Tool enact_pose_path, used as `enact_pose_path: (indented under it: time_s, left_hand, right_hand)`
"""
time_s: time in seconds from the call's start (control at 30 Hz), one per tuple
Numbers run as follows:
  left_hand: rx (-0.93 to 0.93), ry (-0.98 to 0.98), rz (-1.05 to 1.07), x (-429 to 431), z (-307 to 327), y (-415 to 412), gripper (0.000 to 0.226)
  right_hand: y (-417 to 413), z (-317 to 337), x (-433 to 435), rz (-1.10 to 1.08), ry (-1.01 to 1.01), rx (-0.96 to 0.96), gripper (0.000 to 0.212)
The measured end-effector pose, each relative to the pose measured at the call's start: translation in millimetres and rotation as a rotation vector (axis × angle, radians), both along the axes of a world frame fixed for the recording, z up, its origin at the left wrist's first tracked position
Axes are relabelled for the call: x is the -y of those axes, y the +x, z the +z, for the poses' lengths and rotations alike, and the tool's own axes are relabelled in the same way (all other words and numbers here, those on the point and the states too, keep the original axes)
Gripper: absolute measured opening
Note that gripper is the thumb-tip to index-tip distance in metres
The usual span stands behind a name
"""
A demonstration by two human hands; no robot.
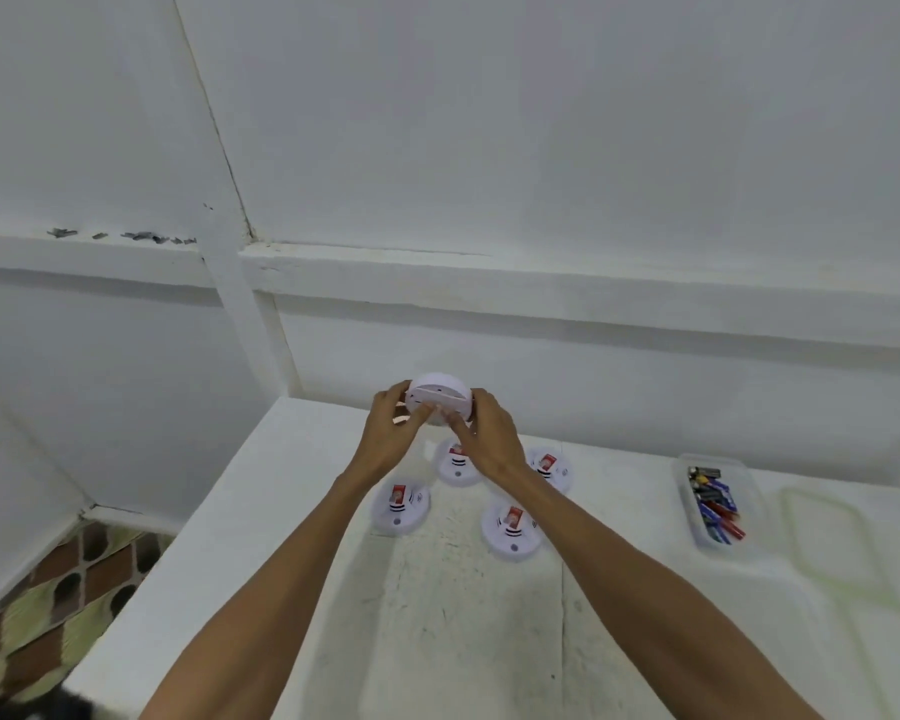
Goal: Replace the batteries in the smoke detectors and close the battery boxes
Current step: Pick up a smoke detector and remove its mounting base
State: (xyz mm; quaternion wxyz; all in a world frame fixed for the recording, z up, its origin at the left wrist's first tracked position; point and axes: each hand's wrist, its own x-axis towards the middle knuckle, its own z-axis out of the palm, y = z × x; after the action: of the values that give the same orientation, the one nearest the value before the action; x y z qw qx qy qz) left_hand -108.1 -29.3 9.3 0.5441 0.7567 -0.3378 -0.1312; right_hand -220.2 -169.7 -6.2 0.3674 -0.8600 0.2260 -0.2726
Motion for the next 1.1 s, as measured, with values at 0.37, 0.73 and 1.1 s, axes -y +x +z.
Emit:
enact_pose_path:
  time_s: [0.37, 0.73, 1.1]
  left_hand:
    - [-0.341, -0.170, -0.156, 43.9, -2.5, -89.8, 0.032]
    - [-0.756, -0.123, -0.299, 69.8, -68.9, -179.0, 0.050]
    - [-0.746, 0.053, -0.391, 52.0, -111.8, -209.3, 0.051]
  right_hand:
    - [-91.6, -4.3, -5.4, -0.175, 0.307, 0.032, 0.050]
    - [-183.0, -46.8, -7.1, -0.475, 0.463, -0.126, 0.056]
    - [-234.9, -84.1, -28.2, -0.547, 0.338, -0.190, 0.065]
